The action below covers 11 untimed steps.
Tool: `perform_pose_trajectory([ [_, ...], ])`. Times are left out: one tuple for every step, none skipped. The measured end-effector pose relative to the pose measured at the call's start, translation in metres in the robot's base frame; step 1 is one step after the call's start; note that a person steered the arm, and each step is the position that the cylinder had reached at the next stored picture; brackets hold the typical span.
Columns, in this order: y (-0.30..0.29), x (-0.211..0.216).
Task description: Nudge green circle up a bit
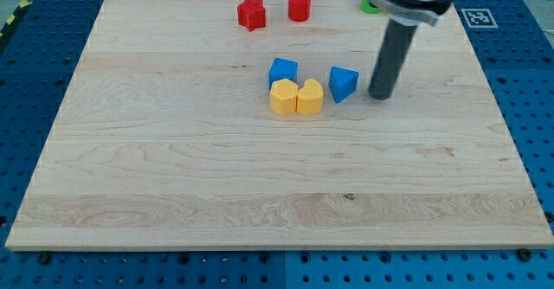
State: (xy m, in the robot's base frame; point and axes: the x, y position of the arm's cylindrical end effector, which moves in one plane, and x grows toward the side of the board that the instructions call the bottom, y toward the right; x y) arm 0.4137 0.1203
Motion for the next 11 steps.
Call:
perform_pose_trajectory([
  [-0.028, -0.015],
  [-0.031, -0.016],
  [-0.05, -0.026],
  [-0.05, -0.026],
  [-0.042, -0.03],
  [-0.005, -0.033],
  [0.007, -0.033],
  [0.007, -0.037],
  [0.011, -0.062],
  [0.031, -0.075],
  [0.042, -0.113],
])
